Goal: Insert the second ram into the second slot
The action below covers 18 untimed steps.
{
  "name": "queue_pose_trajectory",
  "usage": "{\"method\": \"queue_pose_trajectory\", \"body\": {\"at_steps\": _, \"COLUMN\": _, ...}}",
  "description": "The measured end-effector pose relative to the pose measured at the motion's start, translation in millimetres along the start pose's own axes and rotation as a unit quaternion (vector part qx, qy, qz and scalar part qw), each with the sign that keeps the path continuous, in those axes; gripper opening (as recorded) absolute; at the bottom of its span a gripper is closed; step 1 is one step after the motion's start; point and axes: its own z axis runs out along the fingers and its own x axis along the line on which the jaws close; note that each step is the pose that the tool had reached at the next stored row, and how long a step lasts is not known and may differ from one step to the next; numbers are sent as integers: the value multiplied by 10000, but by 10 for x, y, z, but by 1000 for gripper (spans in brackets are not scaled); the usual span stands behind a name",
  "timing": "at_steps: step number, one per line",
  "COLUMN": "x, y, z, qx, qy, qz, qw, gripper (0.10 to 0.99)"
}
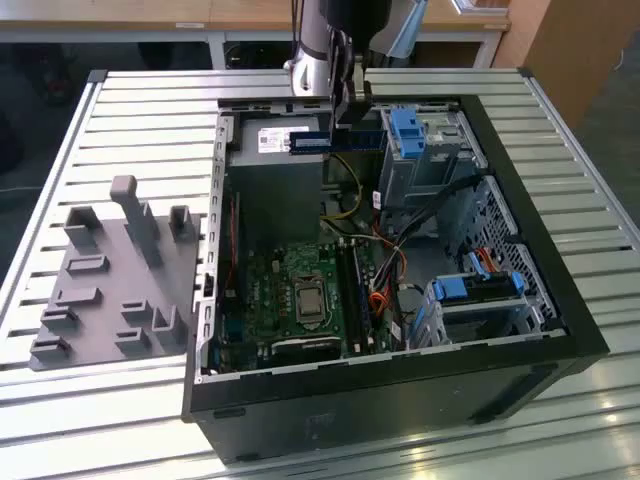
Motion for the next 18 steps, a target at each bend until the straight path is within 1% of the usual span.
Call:
{"method": "queue_pose_trajectory", "body": {"at_steps": 7, "x": 7, "y": 0, "z": 0, "qx": 0, "qy": 0, "qz": 0, "qw": 10000, "gripper": 137}}
{"method": "queue_pose_trajectory", "body": {"at_steps": 18, "x": 43, "y": 1, "z": -1, "qx": 0, "qy": 0, "qz": 0, "qw": 10000, "gripper": 137}}
